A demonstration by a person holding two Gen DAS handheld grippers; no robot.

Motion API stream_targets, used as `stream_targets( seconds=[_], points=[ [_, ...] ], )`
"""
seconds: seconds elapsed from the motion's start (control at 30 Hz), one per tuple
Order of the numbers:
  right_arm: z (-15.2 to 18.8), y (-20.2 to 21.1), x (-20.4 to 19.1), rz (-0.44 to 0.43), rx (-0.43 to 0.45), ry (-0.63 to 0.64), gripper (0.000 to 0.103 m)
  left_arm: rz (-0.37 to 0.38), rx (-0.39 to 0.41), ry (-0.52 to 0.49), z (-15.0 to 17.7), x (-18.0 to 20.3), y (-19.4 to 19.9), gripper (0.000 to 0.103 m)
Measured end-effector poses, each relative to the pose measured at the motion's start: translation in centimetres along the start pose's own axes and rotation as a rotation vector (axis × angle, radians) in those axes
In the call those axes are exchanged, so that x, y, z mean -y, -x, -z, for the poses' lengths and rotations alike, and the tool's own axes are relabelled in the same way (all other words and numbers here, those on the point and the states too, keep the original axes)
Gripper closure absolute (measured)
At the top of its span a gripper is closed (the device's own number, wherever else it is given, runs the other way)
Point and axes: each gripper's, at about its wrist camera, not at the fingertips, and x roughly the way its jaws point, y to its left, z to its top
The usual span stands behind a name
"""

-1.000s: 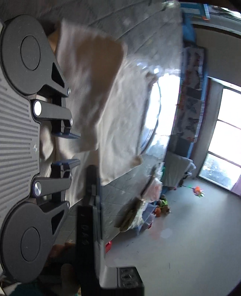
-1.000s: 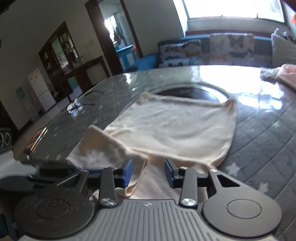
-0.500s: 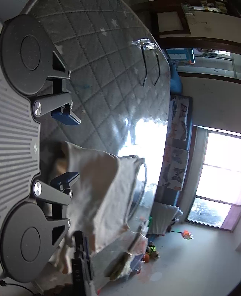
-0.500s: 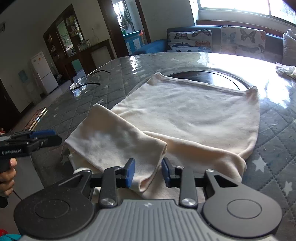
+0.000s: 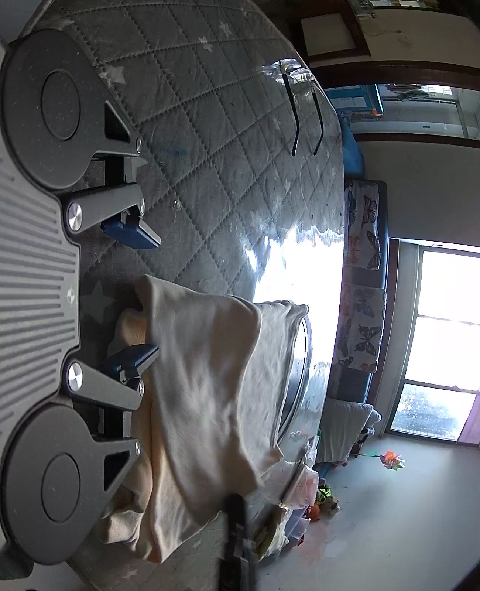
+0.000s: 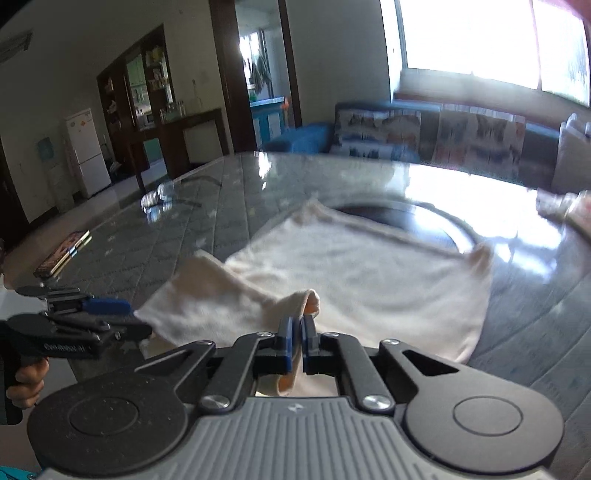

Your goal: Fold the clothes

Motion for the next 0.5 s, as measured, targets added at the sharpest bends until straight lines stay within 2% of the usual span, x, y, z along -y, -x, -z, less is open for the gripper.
stream_targets(
  seconds=[0.23, 0.3, 0.37, 0.43, 0.5],
  points=[
    [-1.9, 3.0, -0.3, 0.040, 0.081, 0.068, 0.099, -0.031, 0.020, -0.030, -0.1, 0.7, -0.3, 0.045],
    [-2.0, 3.4, -0.2, 0.055, 0.089, 0.076, 0.099, -0.037, 0.026, -0.043, -0.1, 0.8, -0.3, 0.055],
    [-2.0, 3.8, 0.1, 0.069, 0.097, 0.072, 0.099, -0.046, 0.027, -0.054, 0.0, 0.8, -0.2, 0.072],
    [-1.9, 4.2, 0.5, 0.082, 0.102, 0.060, 0.099, -0.043, 0.032, -0.058, 0.0, 0.6, 0.0, 0.082],
    [-1.3, 4.4, 1.1, 0.087, 0.088, 0.033, 0.099, -0.043, 0.043, -0.065, 0.1, 0.7, 0.3, 0.088]
  ],
)
